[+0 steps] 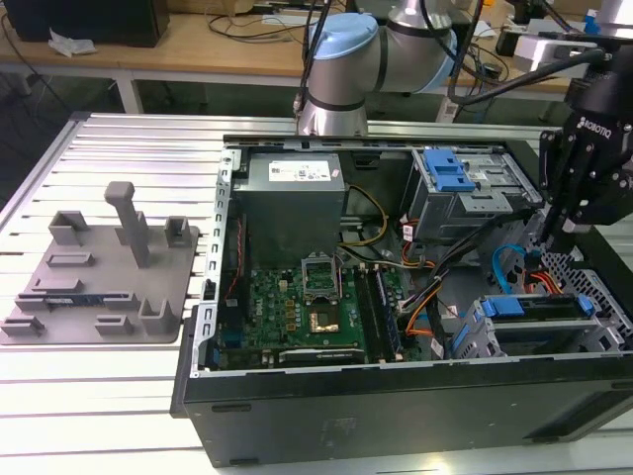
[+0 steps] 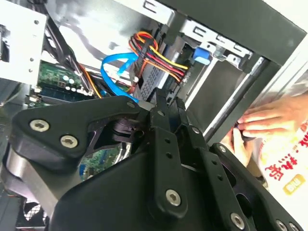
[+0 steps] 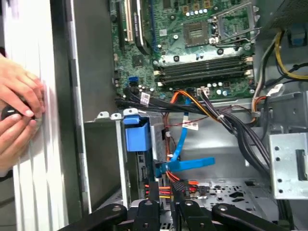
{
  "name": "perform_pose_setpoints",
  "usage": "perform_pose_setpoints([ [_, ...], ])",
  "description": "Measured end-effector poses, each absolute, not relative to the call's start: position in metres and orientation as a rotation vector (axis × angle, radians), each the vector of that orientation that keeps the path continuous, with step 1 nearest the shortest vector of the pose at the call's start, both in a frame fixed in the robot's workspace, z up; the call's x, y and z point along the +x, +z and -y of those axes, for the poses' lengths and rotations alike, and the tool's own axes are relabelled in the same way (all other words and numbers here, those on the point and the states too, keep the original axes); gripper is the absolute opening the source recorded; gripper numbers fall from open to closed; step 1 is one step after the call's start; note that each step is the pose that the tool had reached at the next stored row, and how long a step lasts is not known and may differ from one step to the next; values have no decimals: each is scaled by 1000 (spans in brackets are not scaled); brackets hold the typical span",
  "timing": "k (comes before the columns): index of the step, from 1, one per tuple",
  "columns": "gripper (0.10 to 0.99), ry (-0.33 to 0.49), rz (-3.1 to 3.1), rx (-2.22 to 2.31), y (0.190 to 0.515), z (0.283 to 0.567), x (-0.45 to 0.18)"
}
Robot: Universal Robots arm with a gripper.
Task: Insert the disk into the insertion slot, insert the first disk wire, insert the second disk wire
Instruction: 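Insert the second disk wire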
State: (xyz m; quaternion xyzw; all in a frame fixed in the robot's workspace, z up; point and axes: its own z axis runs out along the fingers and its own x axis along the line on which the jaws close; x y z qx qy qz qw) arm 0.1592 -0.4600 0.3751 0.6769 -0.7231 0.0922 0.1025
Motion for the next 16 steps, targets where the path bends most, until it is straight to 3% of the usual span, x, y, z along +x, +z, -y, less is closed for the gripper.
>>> perform_pose_setpoints([
  [9, 239, 317, 2068, 2033, 366, 457, 150],
  [12, 310, 334, 2054, 2031, 365, 455, 143],
  [13, 376, 336, 2054, 2030, 364, 454, 139],
  [16, 376, 346, 2058, 2032, 363, 454, 139],
])
